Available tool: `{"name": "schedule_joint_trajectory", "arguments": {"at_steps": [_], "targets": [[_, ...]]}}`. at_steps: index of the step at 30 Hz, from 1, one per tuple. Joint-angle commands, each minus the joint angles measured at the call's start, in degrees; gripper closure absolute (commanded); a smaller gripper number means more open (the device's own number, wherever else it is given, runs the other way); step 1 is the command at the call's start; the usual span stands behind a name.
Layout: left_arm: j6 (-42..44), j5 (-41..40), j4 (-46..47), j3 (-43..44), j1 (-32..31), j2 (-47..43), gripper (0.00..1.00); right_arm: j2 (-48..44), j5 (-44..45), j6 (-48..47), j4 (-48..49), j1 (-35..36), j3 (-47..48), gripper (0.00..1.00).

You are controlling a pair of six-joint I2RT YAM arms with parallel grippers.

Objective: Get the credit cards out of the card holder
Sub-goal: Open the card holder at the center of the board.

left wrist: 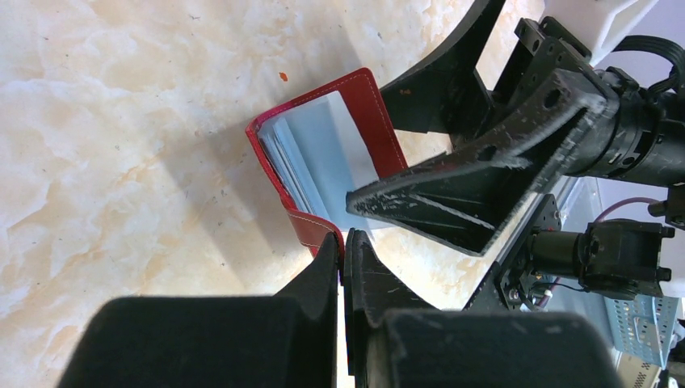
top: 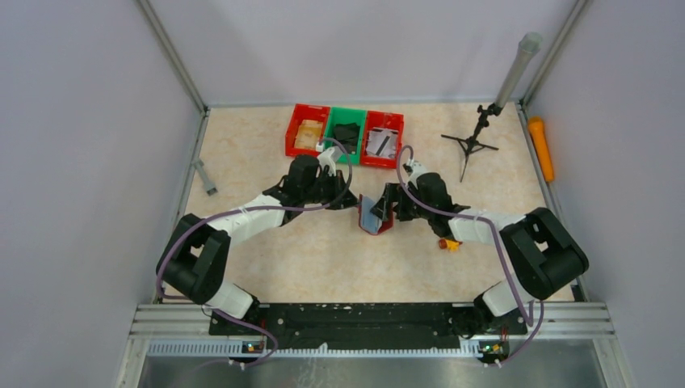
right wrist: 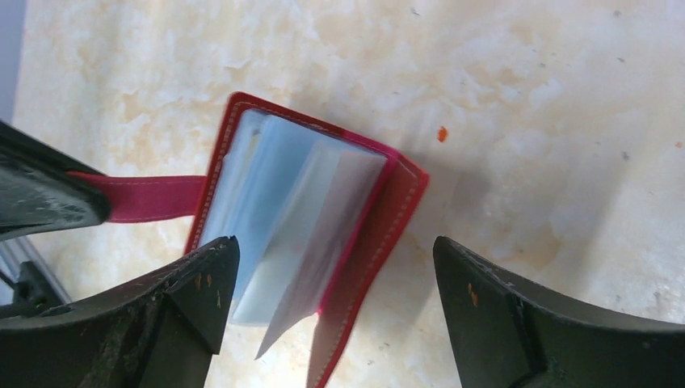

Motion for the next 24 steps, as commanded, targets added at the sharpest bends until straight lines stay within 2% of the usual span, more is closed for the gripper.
{"name": "schedule_joint_trajectory", "arguments": {"at_steps": [1, 5, 20, 24], "targets": [[-0.1, 0.8, 3.0, -0.3, 0.1, -2.0, 0.99, -0.3, -6.9, 0.3, 7.3, 0.7, 0.0, 0.08], [-0.1, 1.0, 3.0, -0.2, 0.1, -1.8, 0.99, 2.6, -9.2, 0.9, 7.2, 1.0, 1.6, 0.08], [-0.2, 1.4, 3.1, -0.1, 0.1, -1.6, 0.99, 5.0, -7.7, -0.8, 2.8, 2.4, 4.5, 0.08], [-0.2, 1.2, 3.0, -0.1, 0.1, -1.8, 0.99, 5.4, -5.5, -1.1, 1.0, 2.5, 5.1, 0.15]]}}
